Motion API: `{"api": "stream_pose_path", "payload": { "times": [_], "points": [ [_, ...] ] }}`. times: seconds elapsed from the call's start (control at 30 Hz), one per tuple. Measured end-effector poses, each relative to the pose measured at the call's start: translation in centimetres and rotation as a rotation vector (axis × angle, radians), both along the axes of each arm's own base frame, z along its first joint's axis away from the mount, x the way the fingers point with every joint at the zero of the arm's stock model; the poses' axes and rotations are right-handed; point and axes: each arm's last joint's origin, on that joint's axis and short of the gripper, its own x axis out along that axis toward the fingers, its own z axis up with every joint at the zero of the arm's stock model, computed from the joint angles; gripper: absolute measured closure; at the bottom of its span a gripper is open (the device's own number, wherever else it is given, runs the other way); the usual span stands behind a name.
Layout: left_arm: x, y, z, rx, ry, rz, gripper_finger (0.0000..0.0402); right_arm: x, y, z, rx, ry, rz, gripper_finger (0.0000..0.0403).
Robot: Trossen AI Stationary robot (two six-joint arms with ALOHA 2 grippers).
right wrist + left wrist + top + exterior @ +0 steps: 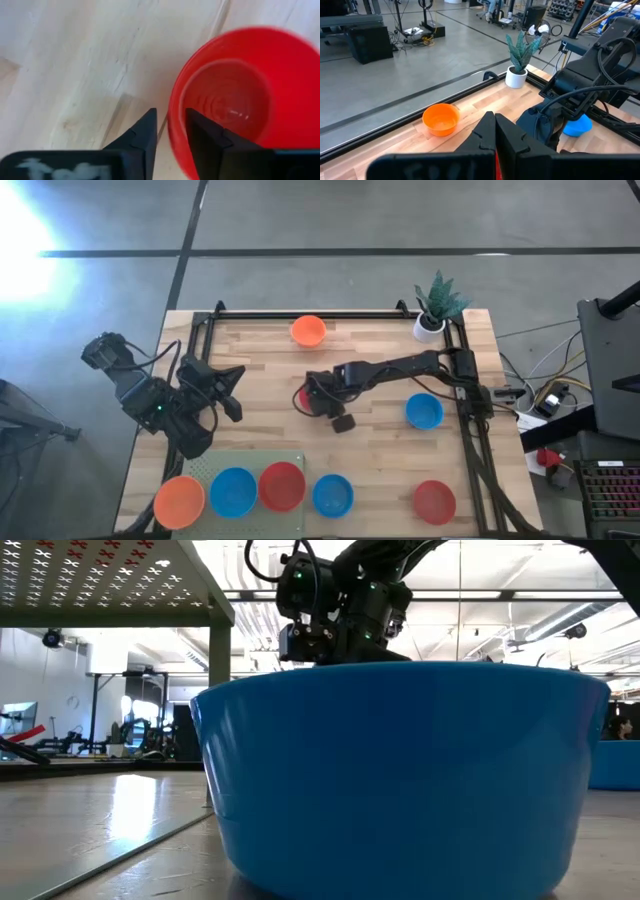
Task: Pick & Place Mini bowls
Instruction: Stack the top red bowl on the red bowl on the shelf
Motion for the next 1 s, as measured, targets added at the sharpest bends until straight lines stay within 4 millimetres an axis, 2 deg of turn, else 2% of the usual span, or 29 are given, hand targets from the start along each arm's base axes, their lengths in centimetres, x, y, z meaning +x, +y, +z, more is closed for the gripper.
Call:
{"api": "stream_pose_path", "payload": {
  "times": [0.2,0.5,0.73,1.0],
  "points": [
    [0.0,0.0,0.0,0.0,0.0,0.0,0.0401,0.5,-0.1,2.4,-0.001,-0.043,-0.001,0.0294],
    [0.0,0.0,0.0,0.018,0.017,-0.006,0.0401,-0.7,-0.3,9.1,0.008,-0.1,-0.035,0.031],
    [1.0,1.0,-0.1,-0.008,0.115,-0.007,0.0402,-3.6,-0.9,14.8,0.003,-0.237,-0.134,0.0327],
    [3.9,3.0,-0.2,-0.061,0.203,-0.009,0.0402,-8.1,-0.9,21.0,-0.002,-0.421,-0.237,0.0349]
  ]
}}
